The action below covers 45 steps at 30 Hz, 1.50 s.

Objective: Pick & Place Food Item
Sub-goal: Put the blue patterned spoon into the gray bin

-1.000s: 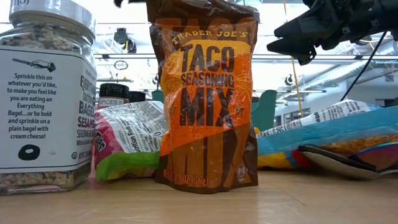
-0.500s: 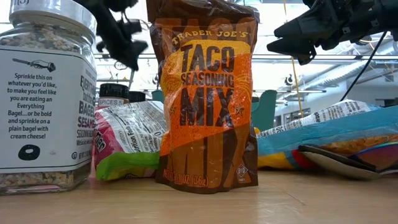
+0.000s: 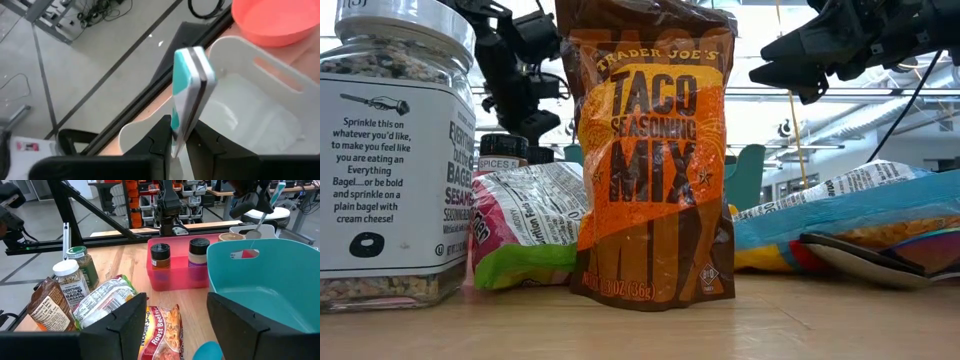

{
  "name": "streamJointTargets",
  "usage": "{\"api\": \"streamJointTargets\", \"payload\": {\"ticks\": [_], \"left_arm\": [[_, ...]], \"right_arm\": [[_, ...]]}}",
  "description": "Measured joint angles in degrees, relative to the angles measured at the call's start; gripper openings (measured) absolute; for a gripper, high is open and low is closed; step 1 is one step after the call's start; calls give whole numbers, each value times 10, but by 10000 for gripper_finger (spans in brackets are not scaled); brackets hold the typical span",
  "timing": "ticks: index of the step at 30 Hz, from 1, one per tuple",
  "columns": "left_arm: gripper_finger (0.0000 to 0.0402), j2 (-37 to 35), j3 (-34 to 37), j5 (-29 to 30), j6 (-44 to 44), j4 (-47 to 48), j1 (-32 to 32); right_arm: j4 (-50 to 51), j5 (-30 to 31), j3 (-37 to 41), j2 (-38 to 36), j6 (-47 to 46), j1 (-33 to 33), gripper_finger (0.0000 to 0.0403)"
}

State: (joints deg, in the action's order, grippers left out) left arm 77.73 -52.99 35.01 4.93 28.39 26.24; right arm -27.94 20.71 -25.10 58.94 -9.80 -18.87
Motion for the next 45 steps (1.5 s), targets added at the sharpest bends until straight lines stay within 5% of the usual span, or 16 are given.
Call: {"api": "streamJointTargets", "payload": {"ticks": [15, 30, 39, 45], "left_arm": [[67, 0, 0, 0, 0, 24, 0], [250, 0, 0, 55, 32, 38, 1], [275, 0, 0, 33, 28, -18, 37], [275, 0, 0, -37, 31, -73, 73]], "right_arm": [[0, 1, 0, 0, 0, 0, 201], [0, 2, 0, 0, 0, 0, 201], [0, 2, 0, 0, 0, 0, 201], [-1, 2, 0, 0, 0, 0, 201]]}}
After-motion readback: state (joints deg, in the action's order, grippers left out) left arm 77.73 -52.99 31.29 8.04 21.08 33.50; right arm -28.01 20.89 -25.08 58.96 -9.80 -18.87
